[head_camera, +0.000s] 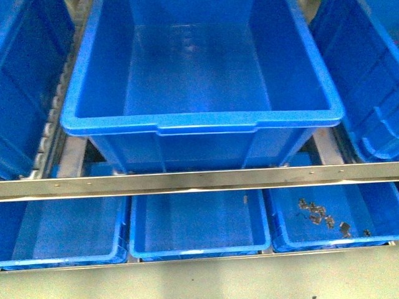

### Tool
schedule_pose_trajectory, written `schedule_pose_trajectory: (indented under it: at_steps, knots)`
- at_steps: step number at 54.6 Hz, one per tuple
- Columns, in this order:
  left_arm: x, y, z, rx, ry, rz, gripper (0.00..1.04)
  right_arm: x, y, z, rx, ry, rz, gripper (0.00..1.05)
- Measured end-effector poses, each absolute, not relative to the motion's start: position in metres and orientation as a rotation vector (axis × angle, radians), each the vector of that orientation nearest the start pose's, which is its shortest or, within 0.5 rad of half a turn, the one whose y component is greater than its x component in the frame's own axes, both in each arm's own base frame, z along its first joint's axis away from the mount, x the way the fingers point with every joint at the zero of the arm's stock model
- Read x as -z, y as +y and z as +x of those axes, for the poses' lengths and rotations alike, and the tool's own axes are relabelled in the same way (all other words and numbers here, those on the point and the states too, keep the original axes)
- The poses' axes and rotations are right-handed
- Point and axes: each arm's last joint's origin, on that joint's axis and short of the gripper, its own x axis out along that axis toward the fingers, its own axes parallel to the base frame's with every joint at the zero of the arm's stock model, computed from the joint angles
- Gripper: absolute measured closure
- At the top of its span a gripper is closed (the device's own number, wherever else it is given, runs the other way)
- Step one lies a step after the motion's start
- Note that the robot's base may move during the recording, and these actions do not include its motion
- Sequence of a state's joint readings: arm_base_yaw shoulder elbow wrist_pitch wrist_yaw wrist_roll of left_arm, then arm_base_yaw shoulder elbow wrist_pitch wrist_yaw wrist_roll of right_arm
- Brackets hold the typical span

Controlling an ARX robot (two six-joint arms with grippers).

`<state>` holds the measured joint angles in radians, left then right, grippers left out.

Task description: Pick red and yellow buttons and place in box

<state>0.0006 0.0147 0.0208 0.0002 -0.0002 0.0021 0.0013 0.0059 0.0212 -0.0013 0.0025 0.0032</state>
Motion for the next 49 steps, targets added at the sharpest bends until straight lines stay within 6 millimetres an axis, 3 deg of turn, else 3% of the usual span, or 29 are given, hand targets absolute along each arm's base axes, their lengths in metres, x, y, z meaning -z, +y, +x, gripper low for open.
schedule_pose_trajectory:
  at_steps: [49]
  knots:
    - [-0.1694, 0.0, 0.0974, 0.0, -0.006, 0.002, 0.08, -0.1703, 0.0001, 0.0966, -0.003, -0.017, 0.003, 0.06]
